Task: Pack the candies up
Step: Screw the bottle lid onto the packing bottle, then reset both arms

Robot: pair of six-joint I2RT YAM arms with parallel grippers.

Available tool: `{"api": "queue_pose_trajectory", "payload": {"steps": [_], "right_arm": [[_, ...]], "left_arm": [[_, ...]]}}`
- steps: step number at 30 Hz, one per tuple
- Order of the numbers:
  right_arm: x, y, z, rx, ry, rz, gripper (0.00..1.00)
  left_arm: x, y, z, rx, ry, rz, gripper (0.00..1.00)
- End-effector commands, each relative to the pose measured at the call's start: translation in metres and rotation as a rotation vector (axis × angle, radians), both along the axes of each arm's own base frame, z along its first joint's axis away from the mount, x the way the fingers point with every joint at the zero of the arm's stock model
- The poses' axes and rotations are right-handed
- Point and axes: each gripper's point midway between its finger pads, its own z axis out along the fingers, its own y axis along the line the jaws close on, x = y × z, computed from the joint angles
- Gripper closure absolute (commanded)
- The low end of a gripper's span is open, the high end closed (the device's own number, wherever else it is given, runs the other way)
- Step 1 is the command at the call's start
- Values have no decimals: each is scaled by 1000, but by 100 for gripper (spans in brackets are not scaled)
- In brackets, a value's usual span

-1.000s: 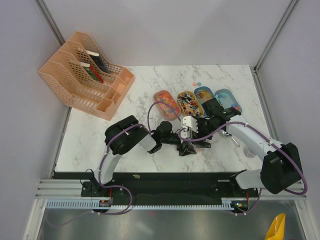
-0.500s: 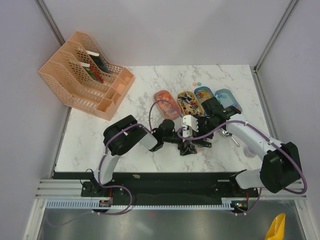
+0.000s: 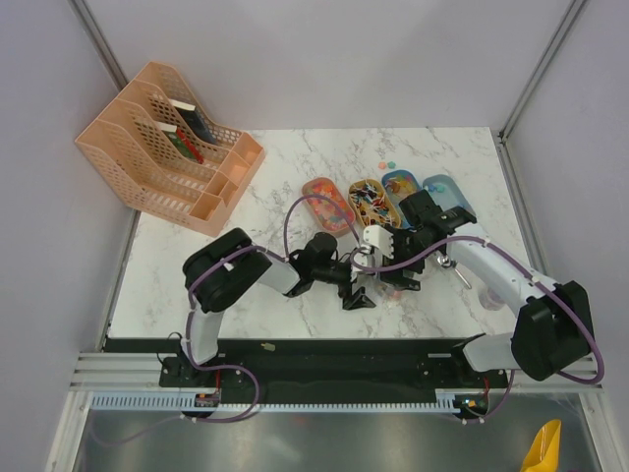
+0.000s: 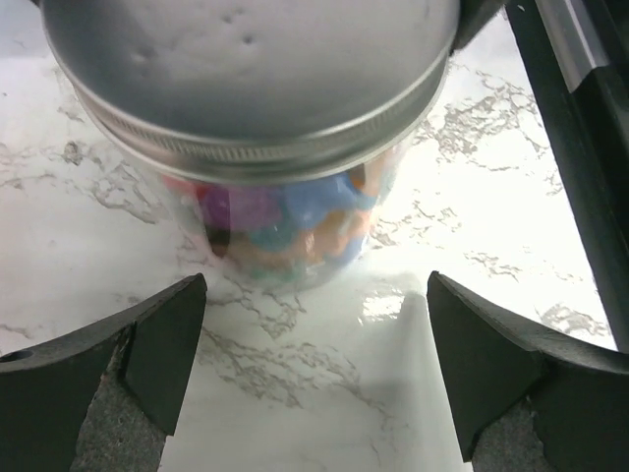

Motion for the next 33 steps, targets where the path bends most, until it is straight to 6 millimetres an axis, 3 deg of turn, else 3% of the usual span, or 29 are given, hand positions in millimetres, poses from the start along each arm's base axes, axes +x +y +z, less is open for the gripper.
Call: {"api": "queue_pose_trajectory", "payload": {"steps": [1,7,11,12,14,20,26,28,30,31,32,33], "right_arm": [[0,3,19,37,-2,-41,2],[5,17,28,128,-25,-96,2],[20,14,29,142,-139,-158,2],[31,18,39,176,-224,-159,2],[30,18,34,175,-250,-132,2],[26,25,33,154,-153,-96,2],[38,32,70,214,-235,-108,2],[48,31,85,222,-266,-163,2],[71,26,103,242,-351,-286,2],[84,19,110,283,-350,-483,2],[113,9,131,351,-461,-623,2],[132,-16,135,321,-529,-791,2]], "left_arm": [[-39,63,-73,329,255,58,0],[-29,63,-38,316,247,92,0],[-16,68,-24,333,254,144,0],[-11,71,-21,330,261,167,0],[-5,71,-11,320,256,182,0],[21,81,11,314,212,229,0],[45,87,54,287,172,289,0],[61,88,79,260,138,337,0],[72,96,92,267,142,386,0],[86,98,110,249,110,439,0],[97,105,120,238,118,495,0],[113,111,135,223,93,563,0]]}}
